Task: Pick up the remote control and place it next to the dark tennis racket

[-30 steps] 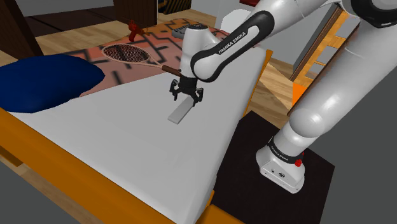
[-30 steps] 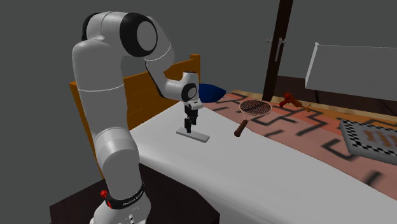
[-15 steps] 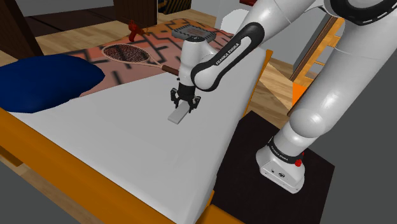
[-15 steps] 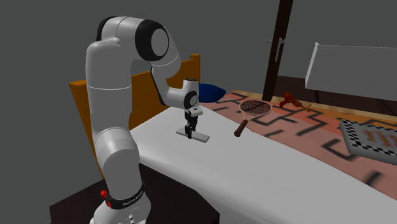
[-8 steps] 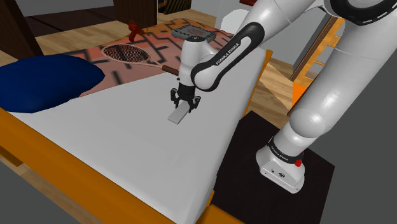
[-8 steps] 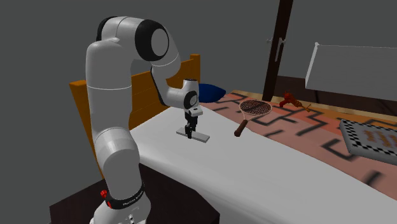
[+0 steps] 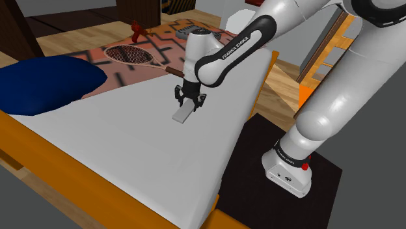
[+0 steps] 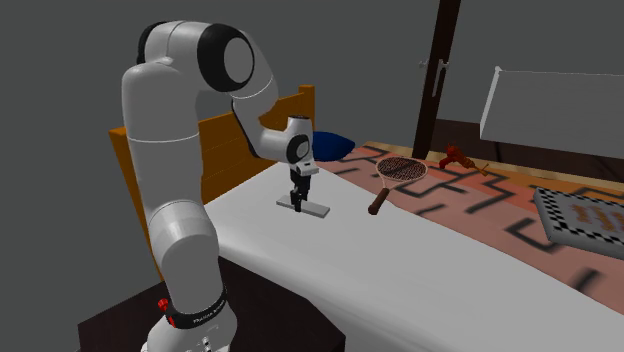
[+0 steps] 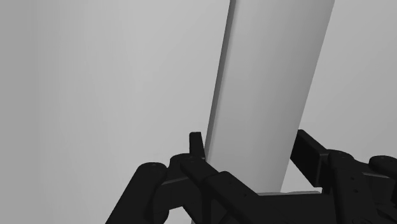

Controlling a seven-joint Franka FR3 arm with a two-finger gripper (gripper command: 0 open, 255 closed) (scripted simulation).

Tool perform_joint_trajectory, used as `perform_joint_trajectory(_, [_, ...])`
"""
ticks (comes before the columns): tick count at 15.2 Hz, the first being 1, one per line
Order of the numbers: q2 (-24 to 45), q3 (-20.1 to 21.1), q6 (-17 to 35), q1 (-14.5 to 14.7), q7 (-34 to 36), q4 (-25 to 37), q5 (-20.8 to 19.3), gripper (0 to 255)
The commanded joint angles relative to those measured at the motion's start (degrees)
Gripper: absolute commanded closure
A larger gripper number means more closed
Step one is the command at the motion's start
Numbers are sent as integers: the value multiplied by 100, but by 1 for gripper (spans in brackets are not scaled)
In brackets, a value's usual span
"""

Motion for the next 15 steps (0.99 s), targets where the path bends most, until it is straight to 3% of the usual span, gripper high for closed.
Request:
perform_joint_trajectory(1, [-157,25,-154,-14,-97,15,134,255])
perform_joint_trajectory(15, [-1086,4,-1309,5,-538,336,748,255])
